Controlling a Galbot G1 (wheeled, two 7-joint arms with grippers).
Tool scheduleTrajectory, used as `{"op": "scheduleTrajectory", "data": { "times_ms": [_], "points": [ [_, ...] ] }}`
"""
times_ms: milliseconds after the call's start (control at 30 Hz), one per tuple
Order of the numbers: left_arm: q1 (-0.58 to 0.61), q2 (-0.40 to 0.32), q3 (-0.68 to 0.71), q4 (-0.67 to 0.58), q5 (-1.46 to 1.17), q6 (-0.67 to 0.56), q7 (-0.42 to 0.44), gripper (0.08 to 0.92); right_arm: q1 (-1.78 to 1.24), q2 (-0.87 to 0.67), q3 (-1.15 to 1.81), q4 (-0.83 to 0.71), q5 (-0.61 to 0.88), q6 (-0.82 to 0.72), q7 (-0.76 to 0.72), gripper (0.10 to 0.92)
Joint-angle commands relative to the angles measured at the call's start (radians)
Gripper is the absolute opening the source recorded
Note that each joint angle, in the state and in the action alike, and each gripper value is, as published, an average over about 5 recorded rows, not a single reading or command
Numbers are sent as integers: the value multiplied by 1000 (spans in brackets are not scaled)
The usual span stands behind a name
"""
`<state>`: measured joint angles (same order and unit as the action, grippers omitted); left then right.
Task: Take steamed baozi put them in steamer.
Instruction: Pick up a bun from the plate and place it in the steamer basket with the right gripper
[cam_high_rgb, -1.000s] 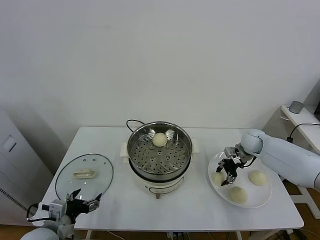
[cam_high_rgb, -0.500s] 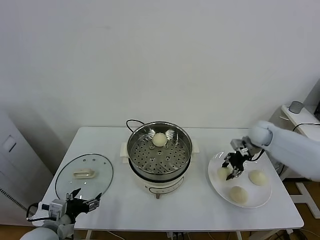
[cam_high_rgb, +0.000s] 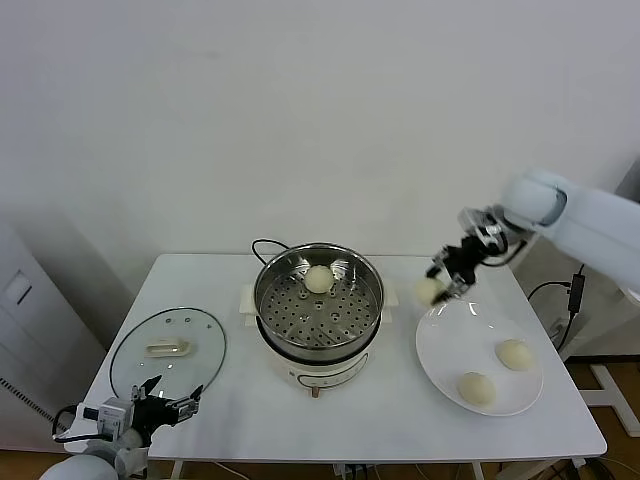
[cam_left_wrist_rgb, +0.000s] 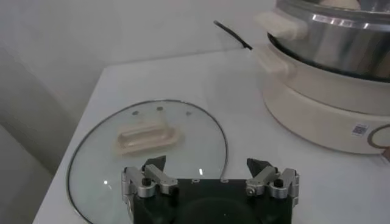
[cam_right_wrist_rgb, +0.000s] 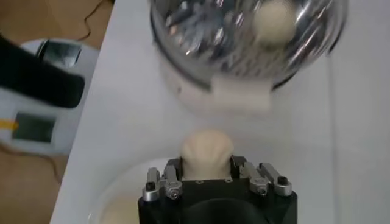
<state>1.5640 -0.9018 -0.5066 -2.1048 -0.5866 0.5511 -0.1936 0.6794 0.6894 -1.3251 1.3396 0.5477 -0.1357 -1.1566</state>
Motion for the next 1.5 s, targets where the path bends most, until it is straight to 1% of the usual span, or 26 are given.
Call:
{"op": "scheduleTrajectory", "data": {
  "times_ms": [33, 133, 267, 433, 567, 867, 1067, 1500],
  "points": [
    [-1, 1, 3, -4, 1, 2, -1, 823, 174, 166, -46, 84, 279, -169, 124, 484],
    [-1, 0, 5, -5, 2, 2, -1, 823, 142, 243, -26, 70, 341, -203, 189, 484],
    [-2, -1, 4, -5, 2, 1, -1, 823, 90, 334, -20, 51, 383, -226, 259, 484],
    [-4, -2, 4, -5, 2, 0, -1, 823, 23, 436, -31, 2, 386, -238, 316, 490],
    [-6, -5, 5, -4, 2, -1, 0, 823, -22, 491, -49, -43, 371, -244, 334, 487],
    [-9, -5, 6, -3, 2, -1, 0, 823, -104, 534, -53, -139, 259, -245, 337, 488],
    [-5, -5, 0, -3, 0, -4, 0, 823, -138, 549, -52, -165, 192, -249, 341, 484],
    [1, -7, -4, -3, -1, -7, 1, 823, -189, 574, -43, -184, 153, -249, 351, 485]
  ]
}}
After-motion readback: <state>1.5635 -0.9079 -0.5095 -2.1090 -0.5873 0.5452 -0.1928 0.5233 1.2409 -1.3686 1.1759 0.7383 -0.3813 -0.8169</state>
